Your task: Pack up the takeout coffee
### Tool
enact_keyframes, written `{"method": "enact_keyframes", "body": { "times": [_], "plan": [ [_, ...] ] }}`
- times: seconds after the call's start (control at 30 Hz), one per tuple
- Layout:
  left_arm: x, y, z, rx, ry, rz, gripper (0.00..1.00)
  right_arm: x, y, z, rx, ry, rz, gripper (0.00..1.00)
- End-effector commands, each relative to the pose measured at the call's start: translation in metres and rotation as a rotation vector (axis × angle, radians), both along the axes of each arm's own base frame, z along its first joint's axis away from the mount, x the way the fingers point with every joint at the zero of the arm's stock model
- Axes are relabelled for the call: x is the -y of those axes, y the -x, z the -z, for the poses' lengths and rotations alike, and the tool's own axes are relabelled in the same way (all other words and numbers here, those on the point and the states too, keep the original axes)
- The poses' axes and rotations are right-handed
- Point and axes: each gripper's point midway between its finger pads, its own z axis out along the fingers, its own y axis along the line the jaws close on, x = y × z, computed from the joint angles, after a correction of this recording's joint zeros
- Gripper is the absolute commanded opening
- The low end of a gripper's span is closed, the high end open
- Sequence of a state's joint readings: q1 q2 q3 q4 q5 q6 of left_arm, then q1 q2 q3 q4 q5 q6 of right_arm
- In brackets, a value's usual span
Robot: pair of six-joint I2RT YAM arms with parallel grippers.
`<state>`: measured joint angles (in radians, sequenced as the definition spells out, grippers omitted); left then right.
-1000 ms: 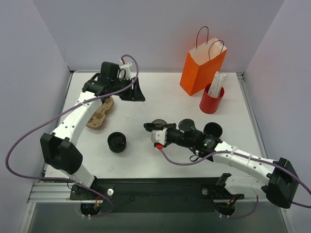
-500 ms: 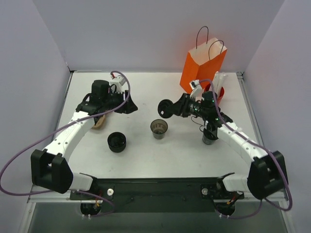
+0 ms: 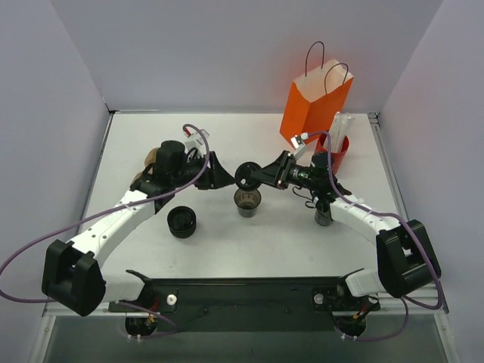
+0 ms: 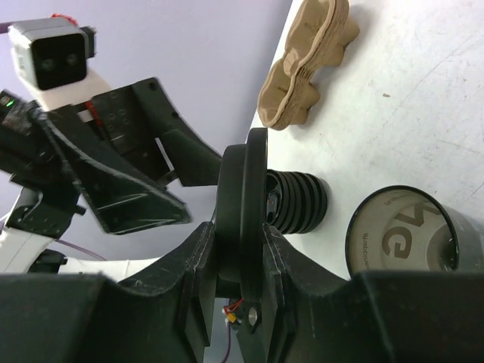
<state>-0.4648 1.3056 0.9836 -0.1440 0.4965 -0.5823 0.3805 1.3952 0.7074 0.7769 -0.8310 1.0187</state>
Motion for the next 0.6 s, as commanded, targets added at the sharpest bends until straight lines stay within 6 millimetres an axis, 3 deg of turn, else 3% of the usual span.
{"method": "enact_keyframes", "body": {
  "times": [0.0,0.2,0.57],
  "plan": [
    [0.001,-0.007,-0.057,0.029,0.182,-0.200,0.61,0.003,-0.001,-0.038,0.169,-0.089,0.060,0.09],
    [0.011,-0.002,-0.054,-0.049,0.226,-0.289,0.61,0.003,0.003,-0.041,0.215,-0.099,0.105,0.10],
    [0.020,0.004,-0.026,-0.162,0.178,-0.379,0.52,-0.006,0.018,-0.042,0.323,0.013,0.156,0.10]
  ]
}}
